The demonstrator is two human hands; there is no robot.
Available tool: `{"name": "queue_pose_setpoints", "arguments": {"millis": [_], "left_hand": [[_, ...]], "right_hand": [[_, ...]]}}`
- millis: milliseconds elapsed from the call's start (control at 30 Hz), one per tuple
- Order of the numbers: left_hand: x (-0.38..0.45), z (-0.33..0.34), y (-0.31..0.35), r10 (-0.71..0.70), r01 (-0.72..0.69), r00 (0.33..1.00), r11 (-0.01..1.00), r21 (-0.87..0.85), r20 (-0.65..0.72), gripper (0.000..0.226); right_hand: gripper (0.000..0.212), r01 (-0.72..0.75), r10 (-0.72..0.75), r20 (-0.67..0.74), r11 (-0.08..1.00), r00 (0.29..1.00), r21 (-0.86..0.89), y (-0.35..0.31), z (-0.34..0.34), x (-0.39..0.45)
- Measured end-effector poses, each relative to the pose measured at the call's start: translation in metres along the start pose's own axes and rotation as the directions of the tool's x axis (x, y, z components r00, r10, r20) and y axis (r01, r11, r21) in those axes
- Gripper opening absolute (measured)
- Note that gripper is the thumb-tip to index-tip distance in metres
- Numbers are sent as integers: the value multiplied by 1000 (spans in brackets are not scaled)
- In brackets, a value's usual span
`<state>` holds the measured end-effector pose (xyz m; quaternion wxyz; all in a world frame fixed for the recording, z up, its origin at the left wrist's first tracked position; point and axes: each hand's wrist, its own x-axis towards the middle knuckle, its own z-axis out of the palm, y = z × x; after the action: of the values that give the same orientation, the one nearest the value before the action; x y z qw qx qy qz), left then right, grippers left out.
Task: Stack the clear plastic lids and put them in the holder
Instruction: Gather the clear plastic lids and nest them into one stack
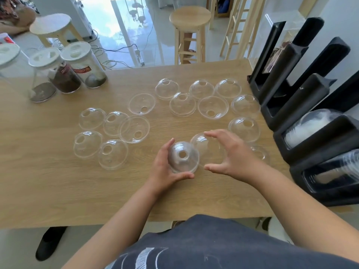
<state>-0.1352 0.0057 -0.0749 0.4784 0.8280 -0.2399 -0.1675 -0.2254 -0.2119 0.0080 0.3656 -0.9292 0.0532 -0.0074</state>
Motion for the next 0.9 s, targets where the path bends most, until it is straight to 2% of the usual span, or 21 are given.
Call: {"name": "queue_pose_setpoints", "arguments": {"millis": [100,233,333,433,533,600,700,767,833,900], "left_hand": [[-5,-10,-7,23,-23,1000,999,-26,-1,132],[-19,-22,-8,58,-58,998,998,10,-19,139],[-25,-28,-7,59,-59,998,998,18,-8,137],[-29,-33,1,29,-31,999,998,-58,-39,112],[-31,-45,3,-39,12,980,990,-138,-197,77],[-31,-62,-3,-11,10,935,1000,-5,-355,59],[-31,-91,-25,106,64,840,954,292,-531,49],[-30,-106,-41,102,164,811,906,391,-577,50],[-28,-115,-54,55,248,807,872,423,-588,51],[-27,-119,-62,-6,309,809,854,417,-588,53]], "right_hand": [[85,57,-55,49,998,997,-42,-18,10,21],[85,47,-33,186,996,982,-71,-27,33,34],[85,79,-37,255,984,966,-158,-27,46,35],[85,68,-15,269,980,963,-185,-26,50,37],[85,38,1,268,990,963,-138,-23,50,40],[86,38,-3,270,992,963,-124,-21,51,39],[96,16,0,268,998,963,-59,-20,49,36],[96,-38,32,208,999,978,21,-15,42,31],[79,-86,80,90,994,993,62,-6,33,24],[65,-145,146,-40,989,989,21,7,22,14]]}}
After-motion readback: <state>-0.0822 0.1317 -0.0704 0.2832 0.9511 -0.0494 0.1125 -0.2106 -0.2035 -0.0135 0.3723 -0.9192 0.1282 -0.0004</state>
